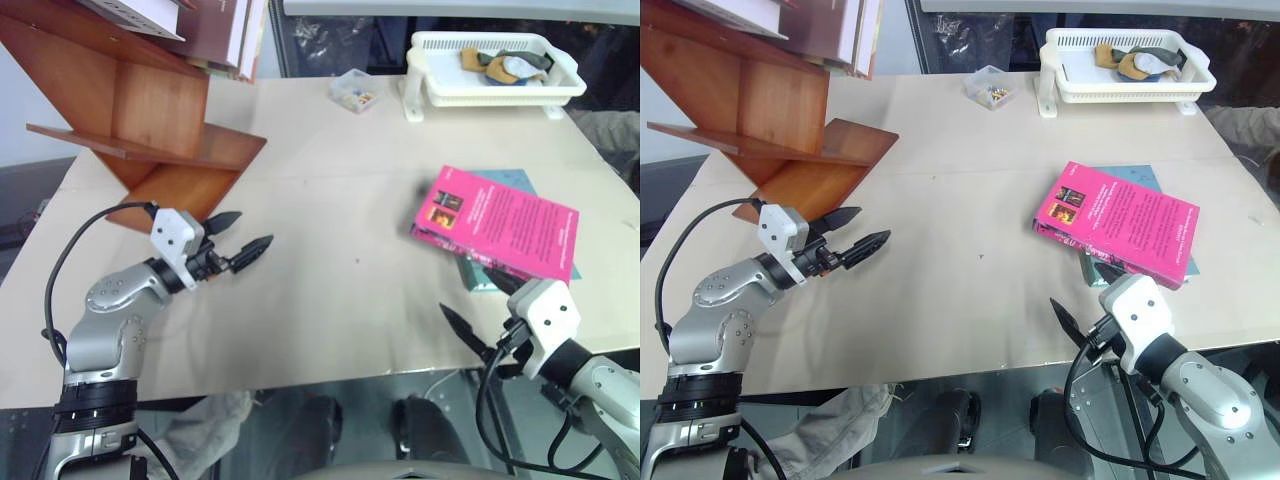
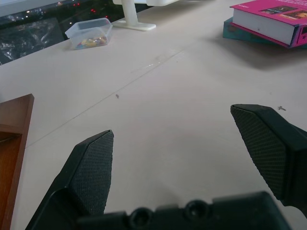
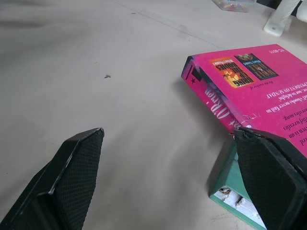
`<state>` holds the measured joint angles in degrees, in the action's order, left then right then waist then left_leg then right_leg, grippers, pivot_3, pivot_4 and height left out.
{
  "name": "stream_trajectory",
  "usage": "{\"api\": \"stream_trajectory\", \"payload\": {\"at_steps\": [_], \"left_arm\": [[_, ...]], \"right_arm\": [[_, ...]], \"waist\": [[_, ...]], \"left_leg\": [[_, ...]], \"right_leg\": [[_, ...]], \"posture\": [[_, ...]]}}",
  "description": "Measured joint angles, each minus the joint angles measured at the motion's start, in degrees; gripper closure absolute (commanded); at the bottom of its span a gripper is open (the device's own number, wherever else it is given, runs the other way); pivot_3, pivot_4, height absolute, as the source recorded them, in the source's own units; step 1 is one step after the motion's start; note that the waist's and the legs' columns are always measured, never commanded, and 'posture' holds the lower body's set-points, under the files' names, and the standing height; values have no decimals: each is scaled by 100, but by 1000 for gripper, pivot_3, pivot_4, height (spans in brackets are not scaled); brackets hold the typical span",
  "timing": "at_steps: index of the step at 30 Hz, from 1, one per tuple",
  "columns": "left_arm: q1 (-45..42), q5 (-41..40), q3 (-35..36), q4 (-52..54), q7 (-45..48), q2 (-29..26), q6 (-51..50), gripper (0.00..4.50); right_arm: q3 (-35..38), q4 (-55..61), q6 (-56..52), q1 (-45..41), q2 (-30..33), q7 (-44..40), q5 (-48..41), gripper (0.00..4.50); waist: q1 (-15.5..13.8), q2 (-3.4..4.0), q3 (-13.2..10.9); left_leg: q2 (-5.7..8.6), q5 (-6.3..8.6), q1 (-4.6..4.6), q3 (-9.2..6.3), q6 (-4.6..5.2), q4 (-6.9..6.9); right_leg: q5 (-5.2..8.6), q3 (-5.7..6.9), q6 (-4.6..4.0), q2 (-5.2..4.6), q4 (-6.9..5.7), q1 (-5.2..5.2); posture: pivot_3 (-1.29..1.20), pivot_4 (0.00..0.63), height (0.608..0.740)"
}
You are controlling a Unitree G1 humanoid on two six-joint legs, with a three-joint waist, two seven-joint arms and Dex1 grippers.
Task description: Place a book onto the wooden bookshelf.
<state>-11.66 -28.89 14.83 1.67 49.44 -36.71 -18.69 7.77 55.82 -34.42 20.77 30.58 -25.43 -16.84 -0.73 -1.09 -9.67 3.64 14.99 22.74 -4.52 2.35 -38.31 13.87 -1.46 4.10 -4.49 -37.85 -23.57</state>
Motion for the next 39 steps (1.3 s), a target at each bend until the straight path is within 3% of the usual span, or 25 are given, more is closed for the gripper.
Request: {"api": "stream_trajectory", "payload": {"at_steps": [2, 5, 10, 14, 19, 23, 39], "left_arm": [[-11, -1, -5, -2, 27, 0, -9, 0], [-147, -48, -81, -1, 129, -1, -88, 0], [-382, -57, -306, 6, 384, 0, -116, 0], [-422, -65, -516, 130, 659, 0, -116, 0], [-488, -228, -909, 548, 1155, -5, -221, 0], [-696, -289, -1269, 802, 1298, 52, -394, 0], [-880, -282, -1744, 1397, 699, 388, -1100, 0]], "right_arm": [[10, 5, -6, 11, -1, 7, -10, 37], [123, 29, -53, 51, -50, 87, -51, 698], [323, 57, -171, 106, -251, 250, -216, 3052], [829, 50, -341, 239, -380, 465, -243, 4481], [2019, -246, -764, 721, -381, 713, -51, 4481], [2355, -363, -931, 995, -274, 682, 74, 4481], [1778, -1636, -641, -104, 70, 565, 445, 4481]], "waist": [[1, 0, 0], [-10, 0, 0], [10, 0, 0], [4, 0, 0], [-24, 1, 1], [27, 12, 6], [67, 22, 13]], "left_leg": [[0, 0, 0, 0, 0, 0], [2, 0, 0, -1, 0, 0], [2, 0, 1, -1, 0, 0], [2, 0, 1, -1, 0, 0], [9, 0, 3, -1, 0, 1], [-2, 0, 0, 7, 1, 1], [-2, 0, 0, 11, 2, -1]], "right_leg": [[0, 0, 0, 0, 0, 0], [0, 2, 0, 0, 0, 1], [0, 1, 0, 1, 0, 0], [0, 1, 0, 2, 0, 0], [0, 2, 0, 0, 1, 2], [0, -6, 0, 2, -2, 3], [0, -12, 1, 27, -1, 7]], "posture": [[0, 150, 740], [0, 150, 740], [0, 150, 740], [0, 150, 740], [0, 150, 740], [0, 150, 740], [0, 150, 740]]}}
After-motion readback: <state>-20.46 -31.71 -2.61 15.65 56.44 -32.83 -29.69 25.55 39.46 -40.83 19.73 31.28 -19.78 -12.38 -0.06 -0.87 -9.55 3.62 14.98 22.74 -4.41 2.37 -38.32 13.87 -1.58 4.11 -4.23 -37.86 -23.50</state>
